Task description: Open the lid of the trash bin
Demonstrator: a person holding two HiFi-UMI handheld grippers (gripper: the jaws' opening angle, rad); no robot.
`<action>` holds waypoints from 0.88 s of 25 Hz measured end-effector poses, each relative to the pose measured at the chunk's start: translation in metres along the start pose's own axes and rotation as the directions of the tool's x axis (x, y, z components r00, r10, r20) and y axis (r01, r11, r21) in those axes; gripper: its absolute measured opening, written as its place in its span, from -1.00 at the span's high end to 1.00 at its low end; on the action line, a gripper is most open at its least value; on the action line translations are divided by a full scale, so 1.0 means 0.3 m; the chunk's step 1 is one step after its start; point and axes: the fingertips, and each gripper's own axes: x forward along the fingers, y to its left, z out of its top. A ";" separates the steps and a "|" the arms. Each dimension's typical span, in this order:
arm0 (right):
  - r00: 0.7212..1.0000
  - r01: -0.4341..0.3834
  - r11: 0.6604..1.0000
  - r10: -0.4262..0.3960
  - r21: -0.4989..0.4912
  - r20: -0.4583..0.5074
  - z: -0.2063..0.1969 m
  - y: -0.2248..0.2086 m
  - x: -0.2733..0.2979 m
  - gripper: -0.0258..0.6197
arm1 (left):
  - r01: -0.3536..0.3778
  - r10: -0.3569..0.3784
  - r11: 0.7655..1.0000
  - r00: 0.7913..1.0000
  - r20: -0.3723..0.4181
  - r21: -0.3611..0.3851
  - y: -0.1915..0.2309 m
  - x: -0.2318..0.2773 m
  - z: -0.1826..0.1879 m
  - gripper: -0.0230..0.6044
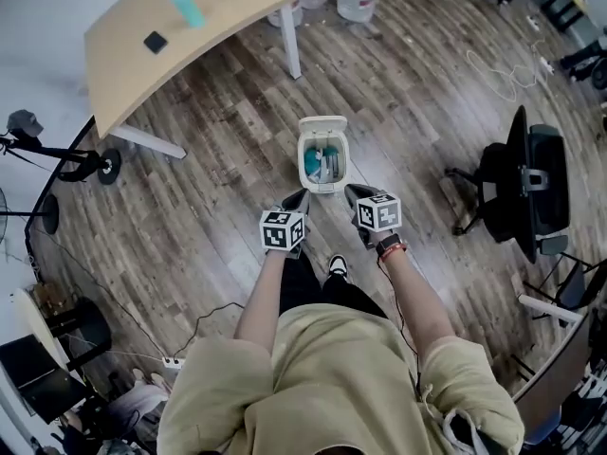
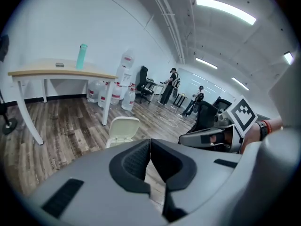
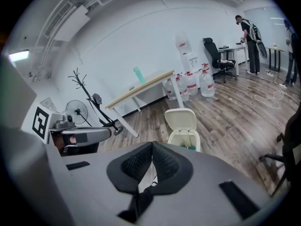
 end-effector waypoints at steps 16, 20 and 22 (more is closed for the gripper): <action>0.921 0.117 0.988 -0.071 -0.100 0.382 0.322 0.112 -0.571 0.87 | -0.118 0.078 0.985 0.956 0.281 0.128 -0.259 -0.353 0.292 0.85; 0.877 0.085 0.992 -0.029 -0.096 0.480 0.396 0.199 -0.674 0.86 | -0.119 0.056 0.981 0.929 0.366 0.152 -0.311 -0.438 0.394 0.85; 0.853 0.109 0.986 -0.029 -0.123 0.521 0.441 0.235 -0.719 0.85 | -0.131 0.056 0.979 0.911 0.409 0.158 -0.329 -0.480 0.455 0.85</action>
